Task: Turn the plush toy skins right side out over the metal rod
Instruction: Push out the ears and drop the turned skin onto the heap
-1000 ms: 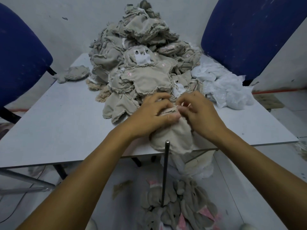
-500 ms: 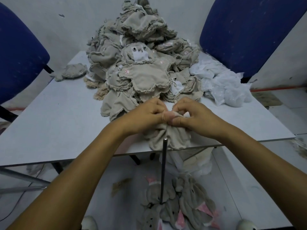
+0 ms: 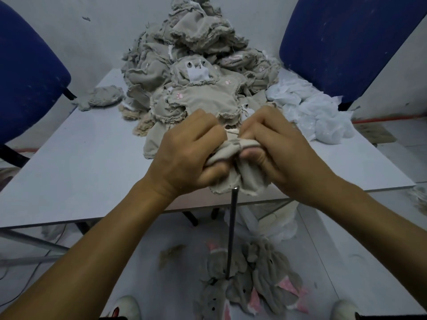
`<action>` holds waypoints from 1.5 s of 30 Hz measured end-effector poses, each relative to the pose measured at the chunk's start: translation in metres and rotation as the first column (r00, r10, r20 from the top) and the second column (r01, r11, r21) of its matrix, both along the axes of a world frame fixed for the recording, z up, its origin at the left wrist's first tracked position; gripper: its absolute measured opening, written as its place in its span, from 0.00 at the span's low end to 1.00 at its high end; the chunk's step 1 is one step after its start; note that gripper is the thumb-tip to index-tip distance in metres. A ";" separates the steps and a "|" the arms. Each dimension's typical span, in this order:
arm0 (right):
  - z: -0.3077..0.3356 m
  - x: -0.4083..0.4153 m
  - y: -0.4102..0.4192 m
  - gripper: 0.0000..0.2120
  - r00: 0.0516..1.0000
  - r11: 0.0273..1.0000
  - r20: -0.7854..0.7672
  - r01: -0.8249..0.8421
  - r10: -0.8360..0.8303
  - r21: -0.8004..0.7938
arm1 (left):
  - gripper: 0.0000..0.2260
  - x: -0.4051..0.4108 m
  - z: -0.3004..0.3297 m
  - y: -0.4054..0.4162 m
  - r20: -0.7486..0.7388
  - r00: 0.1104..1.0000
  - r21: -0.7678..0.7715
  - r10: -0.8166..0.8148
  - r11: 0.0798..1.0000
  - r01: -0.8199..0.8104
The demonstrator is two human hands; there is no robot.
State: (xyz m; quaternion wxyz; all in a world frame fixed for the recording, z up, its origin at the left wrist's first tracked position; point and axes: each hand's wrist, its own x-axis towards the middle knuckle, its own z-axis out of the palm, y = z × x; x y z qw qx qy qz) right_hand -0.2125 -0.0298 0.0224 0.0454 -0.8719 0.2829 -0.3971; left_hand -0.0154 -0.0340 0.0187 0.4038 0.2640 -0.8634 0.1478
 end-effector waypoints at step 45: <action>-0.036 0.005 -0.021 0.14 0.910 0.706 0.199 0.129 -0.363 0.697 | 0.06 -0.009 -0.024 0.000 -0.156 0.974 0.696 0.164 0.718 -0.009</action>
